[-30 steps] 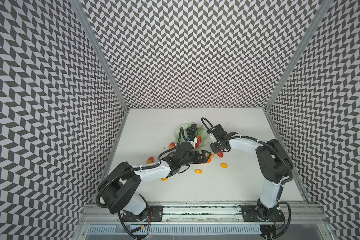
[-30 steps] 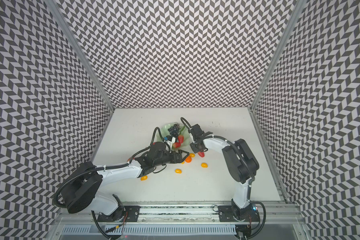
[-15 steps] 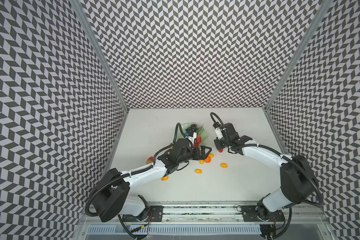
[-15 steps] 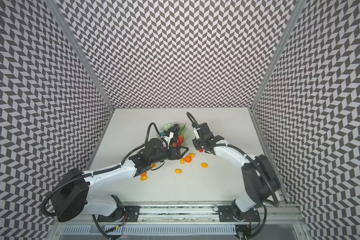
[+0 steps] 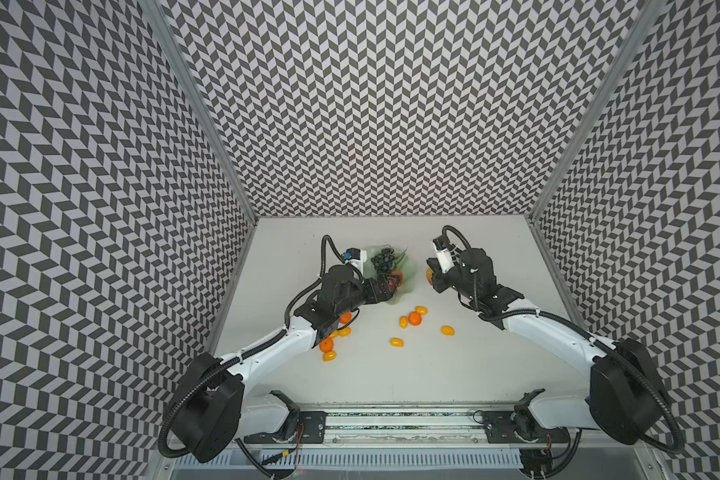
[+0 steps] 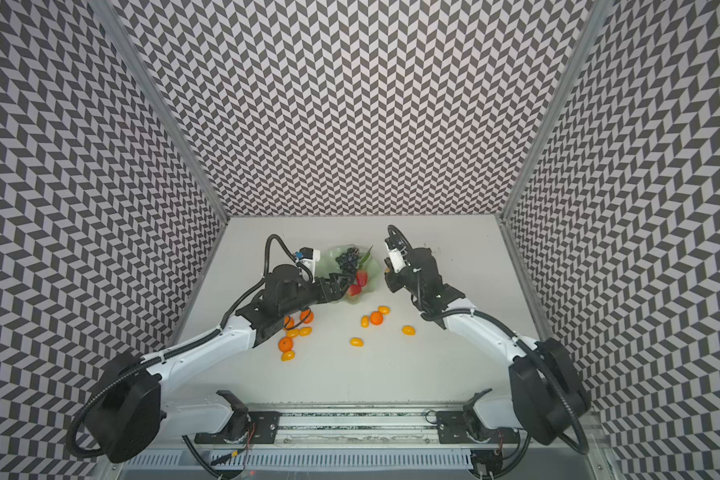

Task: Arrange fruit in a fruit bowl
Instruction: Pick up the fruit from the center of the table, then place the fruit in the fruit bowl.

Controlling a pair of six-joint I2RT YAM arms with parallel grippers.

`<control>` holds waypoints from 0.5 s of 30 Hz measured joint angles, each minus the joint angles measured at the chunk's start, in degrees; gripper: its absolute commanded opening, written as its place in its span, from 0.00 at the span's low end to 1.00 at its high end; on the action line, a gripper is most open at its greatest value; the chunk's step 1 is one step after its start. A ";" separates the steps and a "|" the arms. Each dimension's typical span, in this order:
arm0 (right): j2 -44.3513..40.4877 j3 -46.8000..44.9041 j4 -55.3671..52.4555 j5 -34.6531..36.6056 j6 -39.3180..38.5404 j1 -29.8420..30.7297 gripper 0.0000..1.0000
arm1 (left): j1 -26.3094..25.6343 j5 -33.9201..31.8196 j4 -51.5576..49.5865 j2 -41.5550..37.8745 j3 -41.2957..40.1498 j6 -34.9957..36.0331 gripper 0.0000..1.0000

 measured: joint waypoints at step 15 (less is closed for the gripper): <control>12.37 12.13 -0.63 -2.45 -11.80 5.81 0.00 | 10.95 7.67 3.39 -1.03 -7.52 -2.56 1.00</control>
